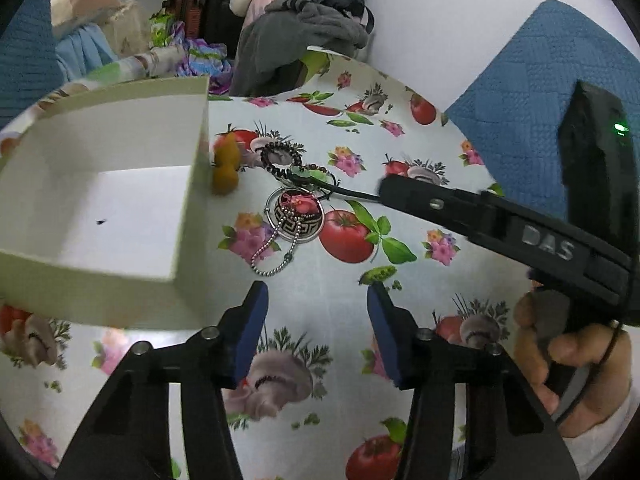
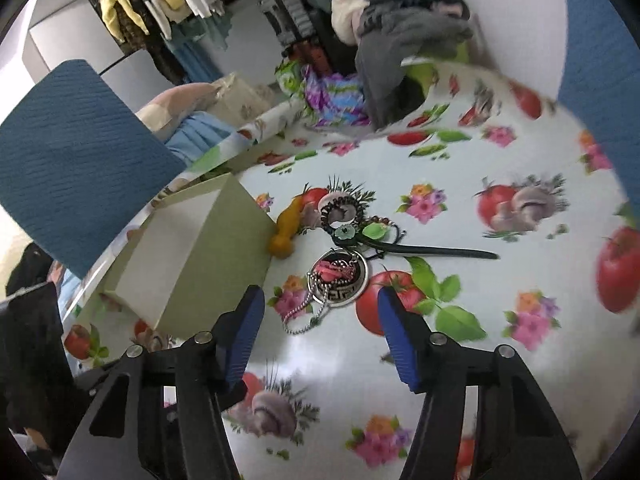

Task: Organize jewelry
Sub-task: 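Lower the right tool onto the pink hair clip and close it, then close the left tool on the silver chain necklace while the right tool holds the pink clip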

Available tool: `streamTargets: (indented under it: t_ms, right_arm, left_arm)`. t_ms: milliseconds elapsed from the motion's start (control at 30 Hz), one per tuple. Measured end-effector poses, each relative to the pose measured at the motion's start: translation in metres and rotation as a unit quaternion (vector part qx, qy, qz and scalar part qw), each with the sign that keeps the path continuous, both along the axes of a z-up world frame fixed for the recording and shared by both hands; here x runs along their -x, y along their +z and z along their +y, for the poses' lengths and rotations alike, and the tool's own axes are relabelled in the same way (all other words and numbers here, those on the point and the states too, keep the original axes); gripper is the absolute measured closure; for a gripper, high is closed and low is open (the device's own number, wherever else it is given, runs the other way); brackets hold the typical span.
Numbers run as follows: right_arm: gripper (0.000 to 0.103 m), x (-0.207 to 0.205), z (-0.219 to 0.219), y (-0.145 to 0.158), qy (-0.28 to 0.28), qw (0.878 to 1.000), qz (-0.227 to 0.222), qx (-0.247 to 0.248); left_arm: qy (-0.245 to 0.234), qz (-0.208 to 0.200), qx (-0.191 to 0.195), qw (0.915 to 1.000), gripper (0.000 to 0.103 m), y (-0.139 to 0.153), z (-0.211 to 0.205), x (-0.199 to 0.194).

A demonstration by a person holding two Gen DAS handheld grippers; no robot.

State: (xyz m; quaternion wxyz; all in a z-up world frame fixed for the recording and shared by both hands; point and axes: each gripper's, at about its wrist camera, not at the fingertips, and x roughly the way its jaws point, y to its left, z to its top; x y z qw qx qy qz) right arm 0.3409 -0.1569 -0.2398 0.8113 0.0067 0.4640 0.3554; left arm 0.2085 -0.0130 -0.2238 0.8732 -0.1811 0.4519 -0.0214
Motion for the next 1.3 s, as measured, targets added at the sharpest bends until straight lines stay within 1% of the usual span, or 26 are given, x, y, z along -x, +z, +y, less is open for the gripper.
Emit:
streamTargets:
  t_ms: [33,133,200,300,333,433,467,500,567,633,700,800,967,1000,1067,1133,1300]
  right_arm:
    - [0.049,-0.006,0.002,-0.006,0.004,1.0,0.007,-0.002]
    - [0.057,-0.025,0.012,-0.025,0.016,1.0,0.026,-0.002]
    - [0.059,-0.037,0.019,-0.037,0.026,0.999,0.04,-0.002]
    - [0.06,-0.046,0.03,-0.047,0.043,0.998,0.046,0.001]
    - [0.06,-0.048,0.034,-0.051,0.05,0.998,0.047,0.003]
    - [0.061,-0.051,0.043,-0.06,0.065,0.996,0.052,0.01]
    - [0.065,-0.052,0.045,-0.063,0.07,0.996,0.053,0.012]
    - [0.072,-0.053,0.048,-0.067,0.075,0.996,0.051,0.016]
    - [0.082,-0.054,0.051,-0.072,0.078,0.995,0.046,0.029]
    - [0.082,-0.053,0.05,-0.072,0.081,0.996,0.038,0.031]
    - [0.083,-0.051,0.046,-0.067,0.076,0.996,0.026,0.031]
    - [0.083,-0.05,0.033,-0.06,0.062,0.997,0.026,0.025]
    - [0.082,-0.046,0.004,-0.051,0.023,0.999,0.015,0.039]
    - [0.082,-0.045,-0.002,-0.051,0.012,0.999,0.017,0.041]
    - [0.082,-0.041,-0.015,-0.051,-0.005,0.999,0.018,0.05]
    - [0.082,-0.036,-0.026,-0.053,-0.023,0.998,0.021,0.057]
    - [0.082,-0.025,-0.043,-0.059,-0.052,0.995,0.027,0.079]
  left_arm:
    - [0.0,0.001,-0.001,1.0,0.054,-0.003,0.001,-0.004]
    - [0.001,0.007,-0.002,1.0,0.058,-0.012,0.003,-0.012]
    - [0.005,0.014,0.0,0.9999,0.06,-0.018,0.005,-0.018]
    - [0.014,0.024,0.01,0.9996,0.066,-0.024,0.006,-0.023]
    - [0.018,0.025,0.016,0.9994,0.066,-0.025,0.007,-0.024]
    - [0.03,0.026,0.013,0.9991,0.067,-0.027,0.007,-0.028]
    - [0.032,0.026,0.014,0.999,0.067,-0.027,0.007,-0.029]
    - [0.034,0.026,0.014,0.999,0.067,-0.027,0.006,-0.03]
    - [0.032,0.028,0.01,0.999,0.067,-0.029,0.004,-0.034]
    - [0.034,0.032,0.01,0.9989,0.067,-0.031,0.003,-0.036]
    - [0.035,0.031,0.009,0.9989,0.067,-0.032,0.001,-0.037]
    - [0.031,0.028,-0.001,0.9991,0.067,-0.034,-0.006,-0.045]
    - [0.021,0.02,-0.011,0.9995,0.067,-0.036,-0.014,-0.054]
    - [0.022,0.013,-0.017,0.9995,0.067,-0.033,-0.015,-0.056]
    - [0.023,0.002,-0.042,0.9988,0.067,-0.029,-0.019,-0.061]
    - [0.021,0.007,-0.058,0.9981,0.067,-0.033,-0.021,-0.068]
    - [0.015,0.038,-0.092,0.9949,0.067,-0.057,-0.022,-0.081]
